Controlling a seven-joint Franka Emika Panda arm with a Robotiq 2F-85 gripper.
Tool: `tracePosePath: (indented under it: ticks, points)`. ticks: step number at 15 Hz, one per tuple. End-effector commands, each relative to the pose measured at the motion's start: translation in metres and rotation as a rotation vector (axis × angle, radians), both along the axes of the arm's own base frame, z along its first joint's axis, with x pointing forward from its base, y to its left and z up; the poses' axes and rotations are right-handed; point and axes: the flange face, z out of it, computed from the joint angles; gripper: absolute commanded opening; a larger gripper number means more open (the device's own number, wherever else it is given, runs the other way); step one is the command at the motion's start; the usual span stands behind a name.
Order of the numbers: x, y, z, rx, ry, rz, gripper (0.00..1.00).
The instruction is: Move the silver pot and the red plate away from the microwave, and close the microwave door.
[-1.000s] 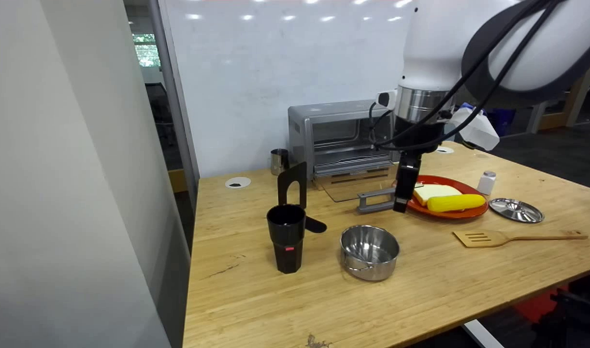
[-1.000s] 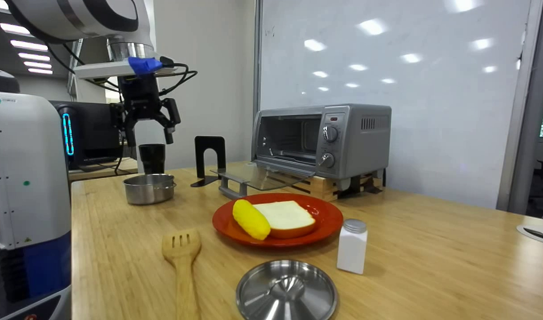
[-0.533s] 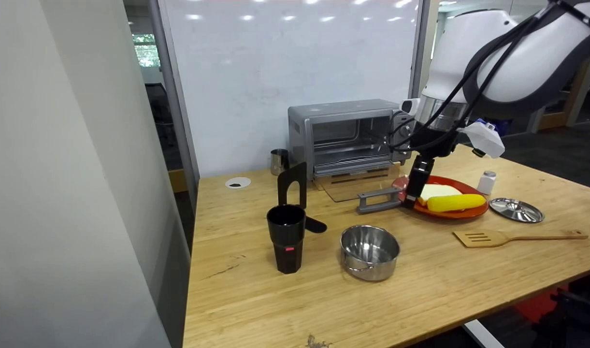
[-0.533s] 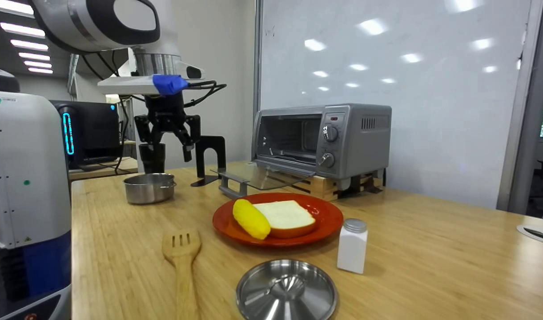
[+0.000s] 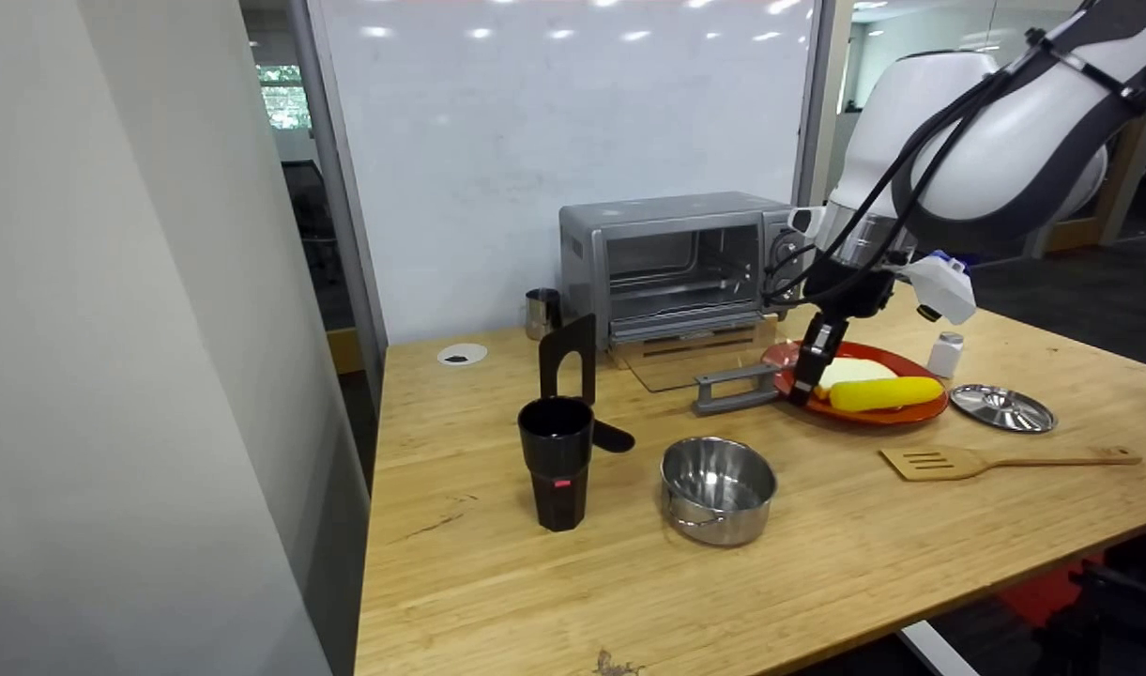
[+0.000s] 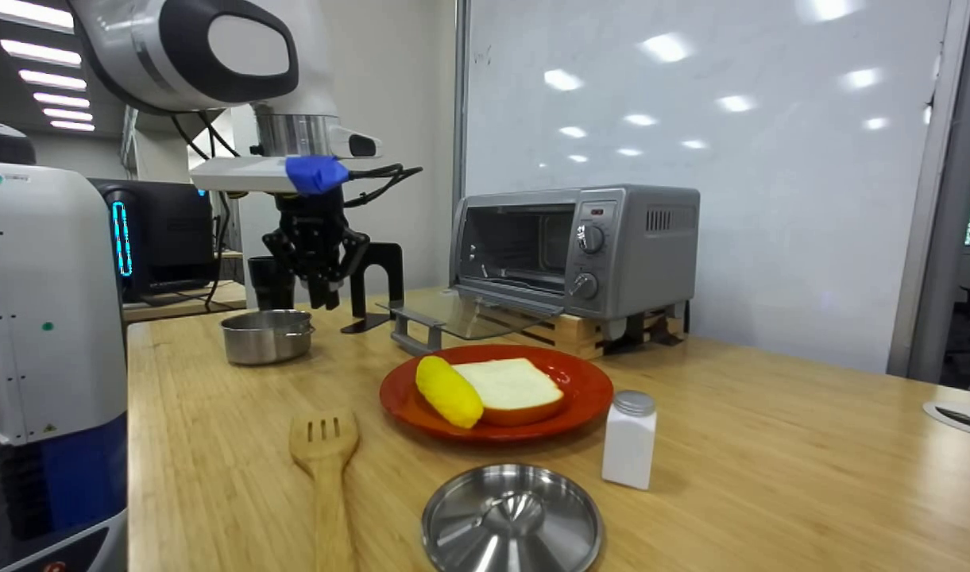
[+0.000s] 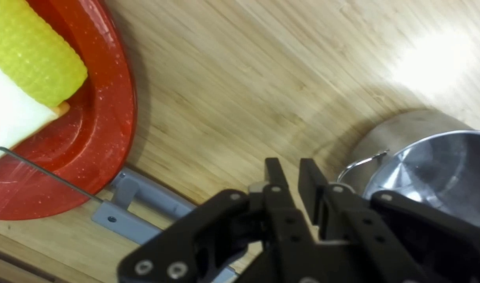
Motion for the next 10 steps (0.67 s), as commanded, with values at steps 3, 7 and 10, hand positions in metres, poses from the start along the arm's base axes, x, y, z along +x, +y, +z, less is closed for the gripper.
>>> tracePosePath:
  ticks: [3,7,10]
  points:
    - [0.008,-0.027,-0.031,0.015,-0.009,0.011,0.0]
    - [0.014,-0.045,-0.048,0.022,0.009,0.02,0.0]
    - [0.017,-0.055,-0.055,0.013,0.019,0.024,0.0]
